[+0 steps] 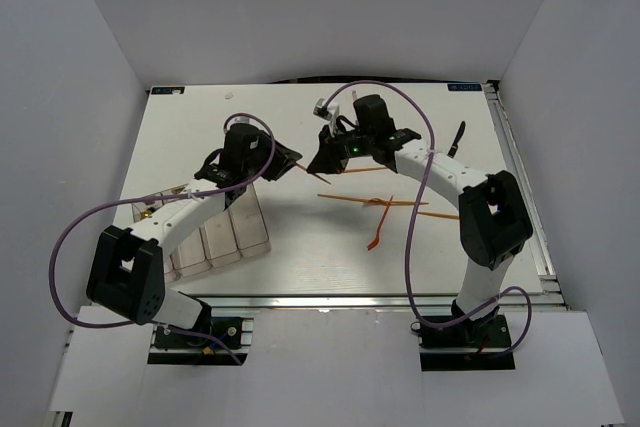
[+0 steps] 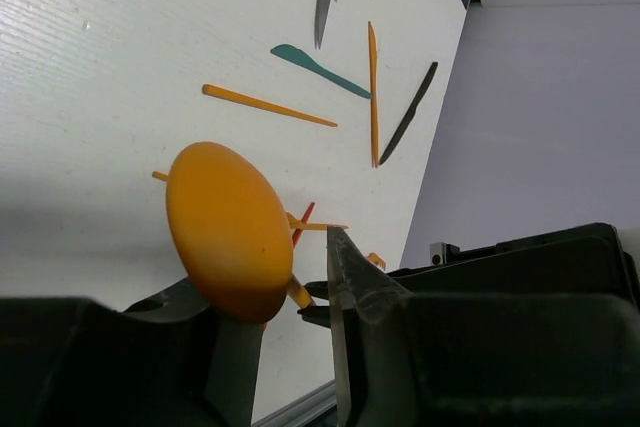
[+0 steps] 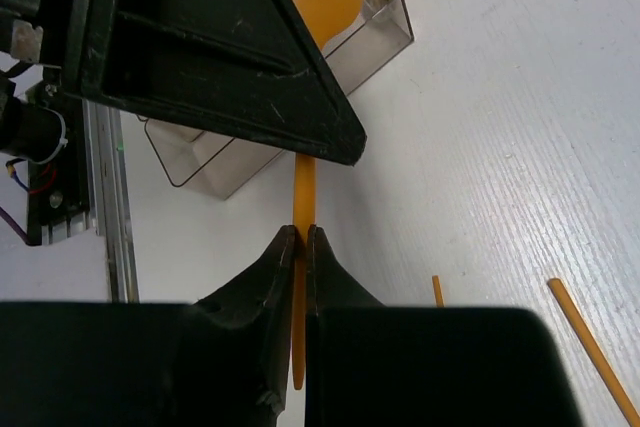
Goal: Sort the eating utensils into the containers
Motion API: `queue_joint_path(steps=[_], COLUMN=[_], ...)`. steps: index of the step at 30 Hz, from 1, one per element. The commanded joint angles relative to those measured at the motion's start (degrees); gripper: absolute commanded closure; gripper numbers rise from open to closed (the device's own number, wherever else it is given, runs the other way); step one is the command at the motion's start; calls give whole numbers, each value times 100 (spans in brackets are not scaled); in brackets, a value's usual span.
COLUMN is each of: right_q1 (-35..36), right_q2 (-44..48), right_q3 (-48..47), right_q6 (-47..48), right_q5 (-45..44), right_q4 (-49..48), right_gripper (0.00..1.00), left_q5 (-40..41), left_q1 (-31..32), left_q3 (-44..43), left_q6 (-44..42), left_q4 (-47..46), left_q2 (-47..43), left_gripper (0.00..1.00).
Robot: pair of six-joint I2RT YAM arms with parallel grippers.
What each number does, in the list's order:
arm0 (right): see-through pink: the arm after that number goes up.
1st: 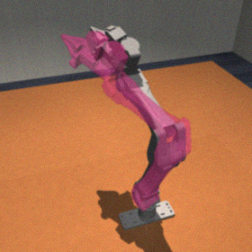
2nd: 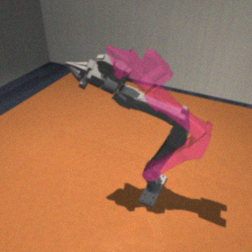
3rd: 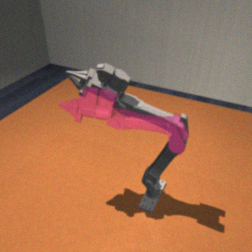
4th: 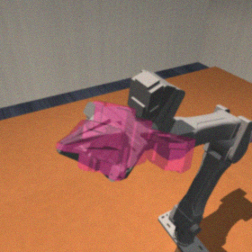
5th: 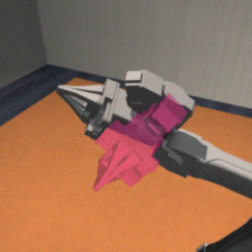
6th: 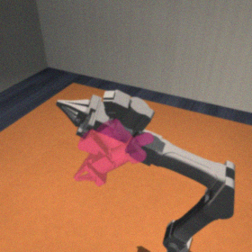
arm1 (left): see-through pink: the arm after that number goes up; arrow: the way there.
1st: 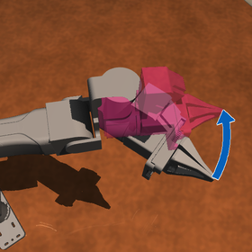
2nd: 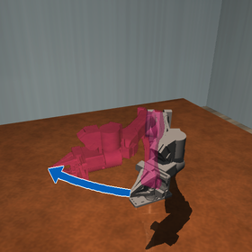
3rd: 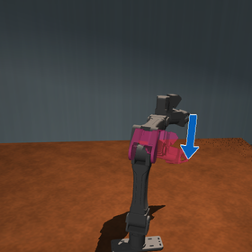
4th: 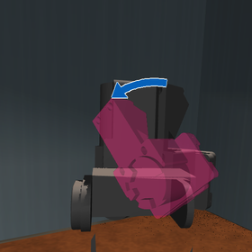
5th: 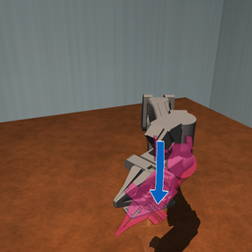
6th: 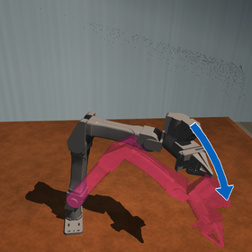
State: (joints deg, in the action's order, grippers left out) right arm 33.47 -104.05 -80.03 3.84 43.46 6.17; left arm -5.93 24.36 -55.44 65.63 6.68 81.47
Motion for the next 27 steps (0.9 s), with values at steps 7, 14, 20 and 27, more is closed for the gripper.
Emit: queue_joint_path(steps=[7,14,20,27], right_q1=[133,177,-112,-666], right_q2=[-63,-81,244,535], right_q3=[-338,-399,-137,286], right_q6=[-550,-551,502,1531], right_q5=[-40,153,460,830], right_q4=[-512,-504,58,682], right_gripper=[100,81,57,54], left_q5=[-136,153,436,1301], left_q1=[78,78,-771,-2302], left_q3=[200,78,-774,-1118], left_q6=[82,-313,-2242,-4179], left_q4=[-202,219,2412,4549], left_q2=[-316,-430,-658,-1256], left_gripper=[73,100,100,100])
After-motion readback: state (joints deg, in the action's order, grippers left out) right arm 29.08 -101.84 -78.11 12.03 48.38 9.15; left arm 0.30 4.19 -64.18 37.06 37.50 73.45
